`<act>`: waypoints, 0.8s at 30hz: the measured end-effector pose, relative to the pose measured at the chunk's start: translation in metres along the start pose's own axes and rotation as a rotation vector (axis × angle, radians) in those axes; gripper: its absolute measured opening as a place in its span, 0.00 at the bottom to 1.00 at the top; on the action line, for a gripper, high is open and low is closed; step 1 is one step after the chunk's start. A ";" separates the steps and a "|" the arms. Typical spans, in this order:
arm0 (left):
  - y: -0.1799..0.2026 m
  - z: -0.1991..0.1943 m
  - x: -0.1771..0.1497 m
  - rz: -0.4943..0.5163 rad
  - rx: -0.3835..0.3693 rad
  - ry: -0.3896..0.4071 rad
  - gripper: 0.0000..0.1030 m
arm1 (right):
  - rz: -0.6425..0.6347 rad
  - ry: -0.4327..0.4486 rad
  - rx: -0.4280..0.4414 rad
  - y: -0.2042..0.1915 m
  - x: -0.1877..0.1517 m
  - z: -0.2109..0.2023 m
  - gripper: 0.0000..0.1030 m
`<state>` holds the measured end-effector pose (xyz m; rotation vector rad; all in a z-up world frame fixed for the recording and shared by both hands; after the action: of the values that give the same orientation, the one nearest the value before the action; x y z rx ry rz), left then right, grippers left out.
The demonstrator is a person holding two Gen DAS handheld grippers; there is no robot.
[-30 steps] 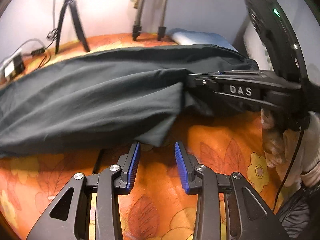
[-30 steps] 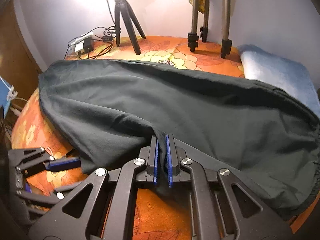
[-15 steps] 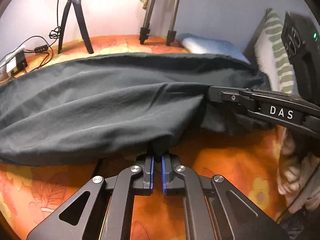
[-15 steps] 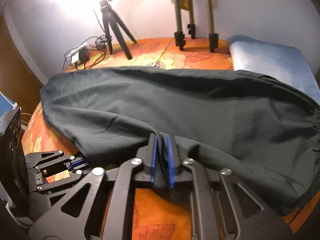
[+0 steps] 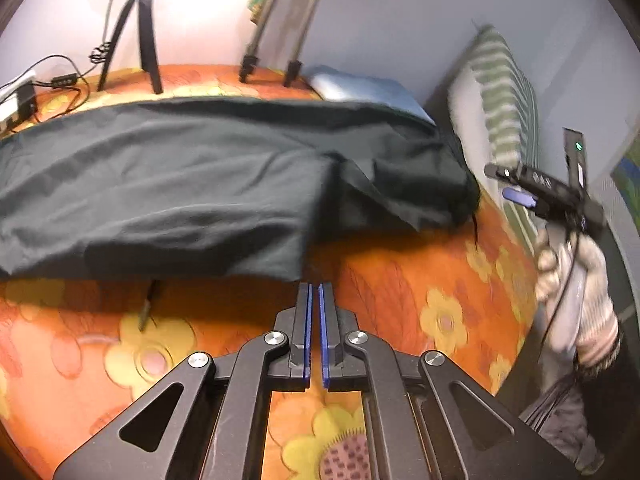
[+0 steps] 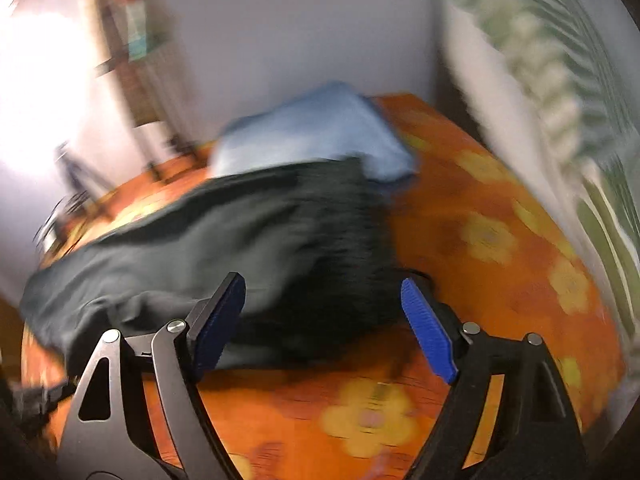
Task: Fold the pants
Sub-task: 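Grasp the leg cuffs with the right gripper while the left gripper grasps the pants edge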
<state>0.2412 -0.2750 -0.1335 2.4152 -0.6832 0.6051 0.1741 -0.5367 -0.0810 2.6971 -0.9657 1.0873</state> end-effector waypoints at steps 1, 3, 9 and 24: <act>0.003 0.003 -0.004 0.010 0.004 -0.008 0.02 | 0.039 -0.013 -0.011 0.013 -0.002 0.003 0.81; 0.004 0.003 -0.006 0.017 0.013 -0.011 0.02 | 0.135 -0.047 -0.006 0.036 -0.009 0.013 0.81; -0.002 -0.004 0.004 -0.004 0.023 0.020 0.02 | 0.355 -0.117 0.164 0.055 -0.015 0.037 0.81; -0.027 0.029 -0.001 -0.080 0.091 -0.030 0.32 | 0.361 -0.161 0.192 0.023 -0.017 0.078 0.84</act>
<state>0.2636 -0.2735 -0.1660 2.5271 -0.5792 0.5798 0.1980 -0.5688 -0.1543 2.8719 -1.4943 1.0768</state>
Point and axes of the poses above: each gripper's, at about its wrist camera, not at the fingertips, and z roughly the way its jaws point, y to its right, x to its top, the point moved 7 cm from there along z, roughly the way its jaws point, and after that the axes turned 3 degrees about -z, right-handed, at the moved point
